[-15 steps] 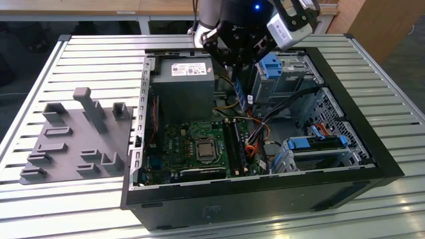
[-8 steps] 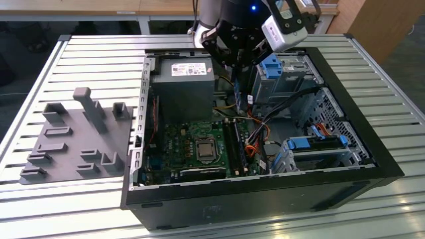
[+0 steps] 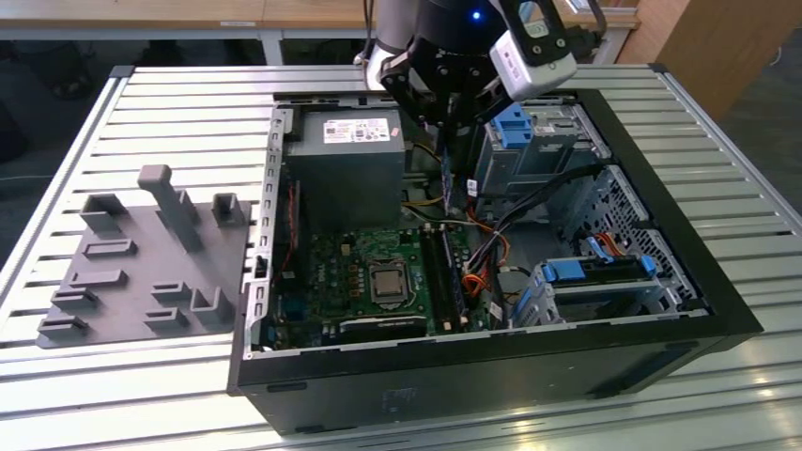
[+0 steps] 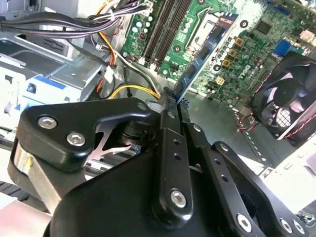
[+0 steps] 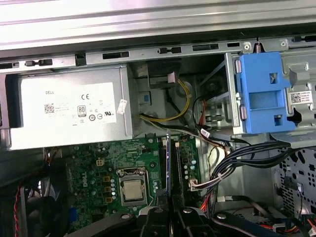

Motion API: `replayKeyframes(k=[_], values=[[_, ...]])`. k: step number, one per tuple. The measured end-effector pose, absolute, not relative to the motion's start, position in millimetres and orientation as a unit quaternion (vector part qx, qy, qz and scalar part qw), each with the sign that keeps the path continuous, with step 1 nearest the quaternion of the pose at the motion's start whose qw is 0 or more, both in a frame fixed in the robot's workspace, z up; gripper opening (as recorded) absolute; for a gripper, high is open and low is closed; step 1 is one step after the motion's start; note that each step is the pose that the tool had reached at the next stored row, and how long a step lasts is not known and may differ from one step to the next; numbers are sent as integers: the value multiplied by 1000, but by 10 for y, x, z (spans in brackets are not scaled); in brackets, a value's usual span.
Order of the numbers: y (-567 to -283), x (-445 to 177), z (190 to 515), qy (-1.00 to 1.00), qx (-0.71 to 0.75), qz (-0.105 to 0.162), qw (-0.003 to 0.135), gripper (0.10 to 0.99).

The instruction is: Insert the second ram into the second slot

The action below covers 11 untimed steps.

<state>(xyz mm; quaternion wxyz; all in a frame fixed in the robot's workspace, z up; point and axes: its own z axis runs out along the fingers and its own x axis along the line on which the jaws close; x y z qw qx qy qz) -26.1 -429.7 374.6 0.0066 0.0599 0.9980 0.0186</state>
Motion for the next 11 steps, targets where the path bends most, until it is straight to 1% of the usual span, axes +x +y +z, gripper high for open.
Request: replayKeyframes(k=[11], values=[[-4298,-257,3712,998,64,19,7,141]])
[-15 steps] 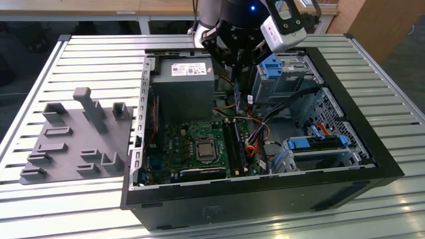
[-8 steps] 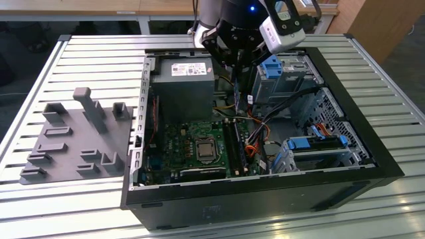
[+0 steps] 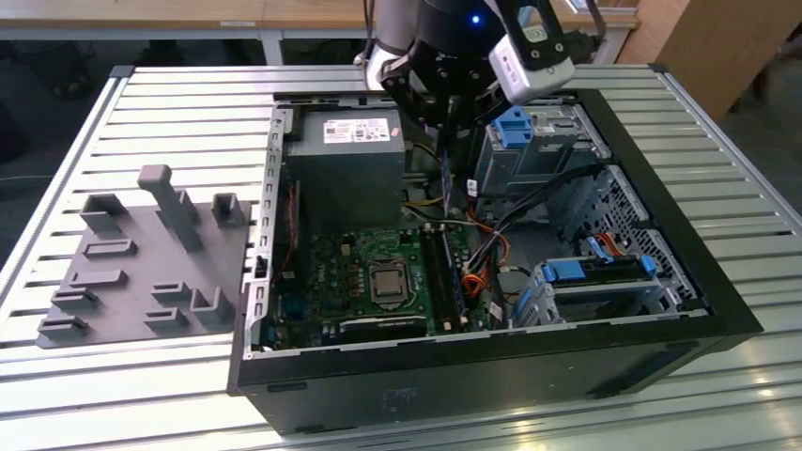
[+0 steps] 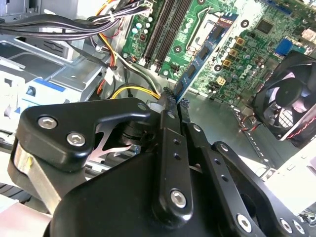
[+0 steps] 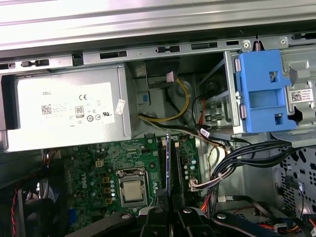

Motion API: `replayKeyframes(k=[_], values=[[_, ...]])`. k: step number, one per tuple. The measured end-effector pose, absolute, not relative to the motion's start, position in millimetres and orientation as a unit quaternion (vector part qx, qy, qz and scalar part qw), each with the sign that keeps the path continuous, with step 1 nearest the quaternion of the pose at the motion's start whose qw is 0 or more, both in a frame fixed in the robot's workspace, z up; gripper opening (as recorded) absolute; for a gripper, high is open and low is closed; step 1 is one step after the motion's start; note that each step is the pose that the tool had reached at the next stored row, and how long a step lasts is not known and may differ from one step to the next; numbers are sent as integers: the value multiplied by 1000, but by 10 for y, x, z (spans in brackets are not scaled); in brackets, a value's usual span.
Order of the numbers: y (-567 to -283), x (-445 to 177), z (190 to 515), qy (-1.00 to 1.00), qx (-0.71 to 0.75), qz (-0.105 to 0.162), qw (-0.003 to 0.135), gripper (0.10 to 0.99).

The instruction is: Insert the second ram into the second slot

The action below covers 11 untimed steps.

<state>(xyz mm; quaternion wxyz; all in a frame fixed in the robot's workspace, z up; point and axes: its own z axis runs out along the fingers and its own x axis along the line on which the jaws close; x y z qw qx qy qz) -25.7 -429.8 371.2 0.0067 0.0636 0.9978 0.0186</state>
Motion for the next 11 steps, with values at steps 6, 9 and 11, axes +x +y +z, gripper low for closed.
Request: replayKeyframes(k=[6,9,11], values=[[-4308,-257,3652,998,64,19,7,141],[-4312,-257,3619,998,64,19,7,141],[-4330,-257,3601,998,63,19,7,141]])
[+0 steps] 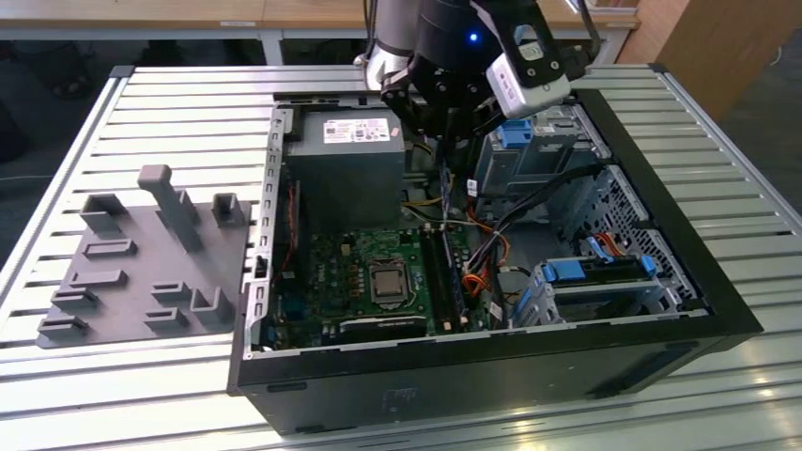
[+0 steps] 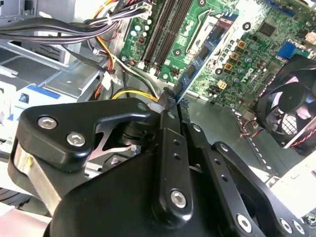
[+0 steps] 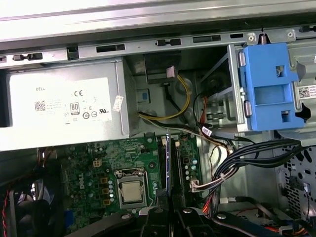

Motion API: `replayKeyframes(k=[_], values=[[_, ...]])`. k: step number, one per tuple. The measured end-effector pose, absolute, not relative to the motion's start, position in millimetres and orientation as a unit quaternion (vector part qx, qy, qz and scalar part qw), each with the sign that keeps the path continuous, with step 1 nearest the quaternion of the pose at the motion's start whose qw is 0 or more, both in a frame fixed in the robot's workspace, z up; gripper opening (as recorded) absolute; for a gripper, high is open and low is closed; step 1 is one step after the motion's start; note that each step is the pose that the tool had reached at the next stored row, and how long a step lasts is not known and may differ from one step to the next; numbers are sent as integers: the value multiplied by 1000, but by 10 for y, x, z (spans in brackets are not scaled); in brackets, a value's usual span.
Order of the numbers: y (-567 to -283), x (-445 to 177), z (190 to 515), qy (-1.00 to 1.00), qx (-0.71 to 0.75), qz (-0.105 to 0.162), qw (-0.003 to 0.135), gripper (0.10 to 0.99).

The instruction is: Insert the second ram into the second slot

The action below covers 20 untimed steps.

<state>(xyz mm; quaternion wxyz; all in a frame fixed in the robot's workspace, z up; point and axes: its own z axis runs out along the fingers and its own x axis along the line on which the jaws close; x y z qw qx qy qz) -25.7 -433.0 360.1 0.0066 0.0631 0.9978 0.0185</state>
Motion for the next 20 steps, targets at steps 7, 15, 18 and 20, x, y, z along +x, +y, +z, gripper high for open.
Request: replayKeyframes(k=[7,15,18,20], values=[[-4346,-257,3567,998,58,19,6,141],[-4347,-256,3518,999,35,19,5,141],[-4347,-256,3495,999,35,19,5,141],[-4347,-256,3480,999,35,19,5,141]])
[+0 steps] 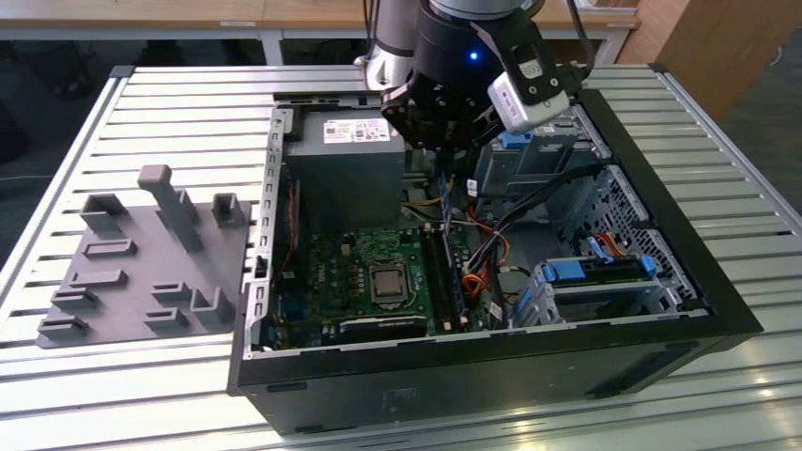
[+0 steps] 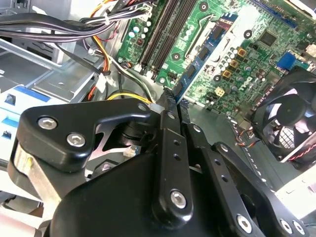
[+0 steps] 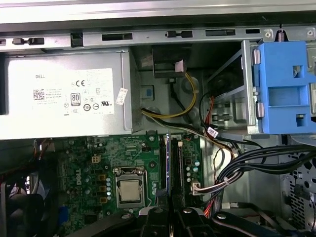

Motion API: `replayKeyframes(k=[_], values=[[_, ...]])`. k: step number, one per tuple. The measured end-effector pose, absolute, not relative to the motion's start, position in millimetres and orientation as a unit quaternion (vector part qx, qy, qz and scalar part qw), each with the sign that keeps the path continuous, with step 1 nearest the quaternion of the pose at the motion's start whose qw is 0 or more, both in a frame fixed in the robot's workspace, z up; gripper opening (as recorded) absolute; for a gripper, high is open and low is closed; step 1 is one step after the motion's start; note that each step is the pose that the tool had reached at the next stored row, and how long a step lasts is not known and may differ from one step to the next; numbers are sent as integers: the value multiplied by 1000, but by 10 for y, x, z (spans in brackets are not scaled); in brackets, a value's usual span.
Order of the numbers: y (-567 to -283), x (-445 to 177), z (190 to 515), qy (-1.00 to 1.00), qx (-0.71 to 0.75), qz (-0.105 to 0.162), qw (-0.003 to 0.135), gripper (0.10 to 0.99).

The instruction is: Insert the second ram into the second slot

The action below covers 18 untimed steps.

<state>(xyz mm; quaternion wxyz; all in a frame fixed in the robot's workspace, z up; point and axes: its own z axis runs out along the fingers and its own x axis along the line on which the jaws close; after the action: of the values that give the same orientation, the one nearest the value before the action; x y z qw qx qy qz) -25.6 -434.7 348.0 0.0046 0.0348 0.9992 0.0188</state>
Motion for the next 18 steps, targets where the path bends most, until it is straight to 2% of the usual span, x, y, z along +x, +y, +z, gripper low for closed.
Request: replayKeyframes(k=[18], values=[[-4347,-256,3388,999,35,19,4,141]])
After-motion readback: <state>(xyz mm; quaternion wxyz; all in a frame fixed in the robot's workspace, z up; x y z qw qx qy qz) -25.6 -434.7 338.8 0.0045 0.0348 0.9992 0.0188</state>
